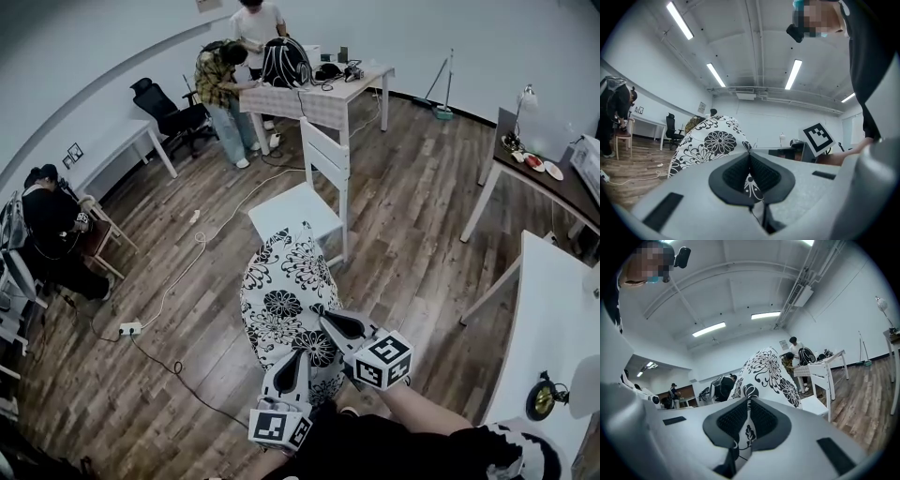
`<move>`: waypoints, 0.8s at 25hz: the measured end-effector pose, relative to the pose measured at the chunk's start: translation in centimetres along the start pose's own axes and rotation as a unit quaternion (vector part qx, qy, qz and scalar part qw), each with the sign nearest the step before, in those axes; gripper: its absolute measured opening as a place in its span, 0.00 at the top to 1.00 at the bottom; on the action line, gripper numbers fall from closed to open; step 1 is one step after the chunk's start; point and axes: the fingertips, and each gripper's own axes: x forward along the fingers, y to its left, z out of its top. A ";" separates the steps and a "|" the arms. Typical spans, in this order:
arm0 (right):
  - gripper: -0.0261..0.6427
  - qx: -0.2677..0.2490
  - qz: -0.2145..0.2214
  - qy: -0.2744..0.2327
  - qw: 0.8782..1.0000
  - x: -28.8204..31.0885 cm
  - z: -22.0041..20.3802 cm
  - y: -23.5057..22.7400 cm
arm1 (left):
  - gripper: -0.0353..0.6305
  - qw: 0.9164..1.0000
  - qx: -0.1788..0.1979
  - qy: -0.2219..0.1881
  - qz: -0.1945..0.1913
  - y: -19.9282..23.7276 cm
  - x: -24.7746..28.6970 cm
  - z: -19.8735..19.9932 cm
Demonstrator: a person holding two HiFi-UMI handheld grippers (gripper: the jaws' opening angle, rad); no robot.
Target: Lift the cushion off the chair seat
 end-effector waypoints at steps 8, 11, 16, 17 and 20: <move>0.91 -0.005 -0.011 -0.009 1.000 -1.3 0.0 0.1 | 0.94 1.000 0.005 -0.003 -0.006 -1.1 -0.6 0.0; 0.91 -0.009 -0.014 0.006 1.000 -1.6 -1.0 -0.2 | 0.94 1.000 0.008 -0.003 -0.004 -1.4 -0.5 -0.1; 0.91 -0.012 -0.017 -0.001 1.000 -1.5 -0.4 0.1 | 0.94 1.000 0.012 -0.002 -0.011 -1.2 -0.3 0.2; 0.91 -0.011 -0.017 -0.003 1.000 -1.3 -0.2 0.1 | 0.94 1.000 0.011 -0.001 -0.013 -1.2 -0.3 0.3; 0.91 -0.010 -0.018 -0.004 1.000 -1.2 -0.1 0.0 | 0.94 1.000 0.011 0.000 -0.015 -1.1 0.0 0.3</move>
